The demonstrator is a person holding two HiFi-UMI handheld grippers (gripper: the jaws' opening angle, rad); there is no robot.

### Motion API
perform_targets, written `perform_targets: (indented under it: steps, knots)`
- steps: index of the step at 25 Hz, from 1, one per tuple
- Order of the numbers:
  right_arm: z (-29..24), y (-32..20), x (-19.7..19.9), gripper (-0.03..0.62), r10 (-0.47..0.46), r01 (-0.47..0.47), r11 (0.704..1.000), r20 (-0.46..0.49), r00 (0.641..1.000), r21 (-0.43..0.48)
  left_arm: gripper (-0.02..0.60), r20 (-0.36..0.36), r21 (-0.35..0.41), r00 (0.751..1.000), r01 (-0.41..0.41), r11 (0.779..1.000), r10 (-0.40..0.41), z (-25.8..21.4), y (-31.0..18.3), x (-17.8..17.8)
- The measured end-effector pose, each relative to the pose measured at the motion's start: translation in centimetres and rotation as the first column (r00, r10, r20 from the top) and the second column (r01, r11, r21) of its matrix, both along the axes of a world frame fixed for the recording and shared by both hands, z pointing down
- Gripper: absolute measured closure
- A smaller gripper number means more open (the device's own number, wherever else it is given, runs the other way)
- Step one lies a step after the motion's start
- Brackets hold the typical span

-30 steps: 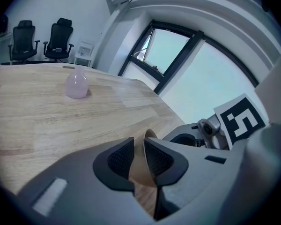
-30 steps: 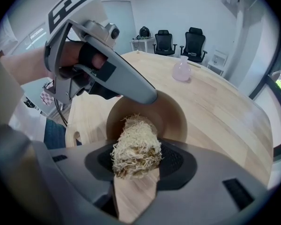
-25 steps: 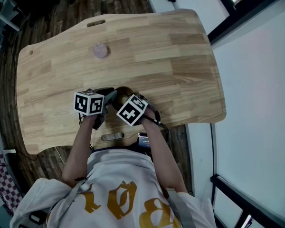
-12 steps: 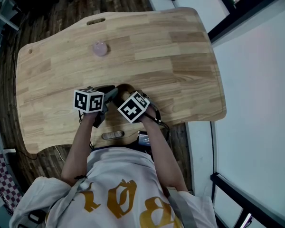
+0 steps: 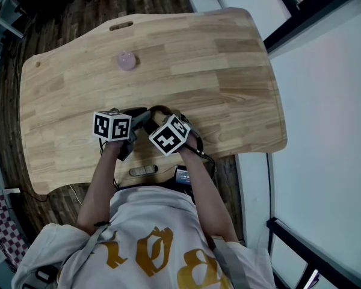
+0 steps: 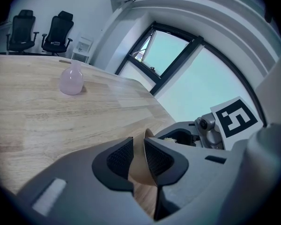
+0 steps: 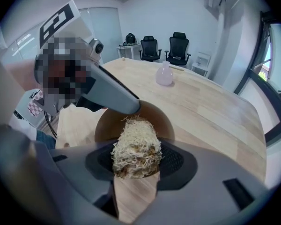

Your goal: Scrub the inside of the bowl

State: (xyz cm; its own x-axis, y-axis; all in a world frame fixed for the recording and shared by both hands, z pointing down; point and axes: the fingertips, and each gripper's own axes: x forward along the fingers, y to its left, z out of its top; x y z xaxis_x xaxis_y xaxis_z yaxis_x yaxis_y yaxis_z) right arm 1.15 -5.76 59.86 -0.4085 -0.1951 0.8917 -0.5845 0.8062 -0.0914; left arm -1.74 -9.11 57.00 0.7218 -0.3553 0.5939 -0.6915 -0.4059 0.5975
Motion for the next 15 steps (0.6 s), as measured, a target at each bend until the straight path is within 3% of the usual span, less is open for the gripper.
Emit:
perform_targets:
  steps: [15]
  knots:
    - [-0.1,0.9,-1.2,0.401,-0.106,0.105,0.994,0.015,0.994,0.030,0.520,-0.032,-0.032,0.999,0.008,0.999,-0.009,0.4,0.1,0.0]
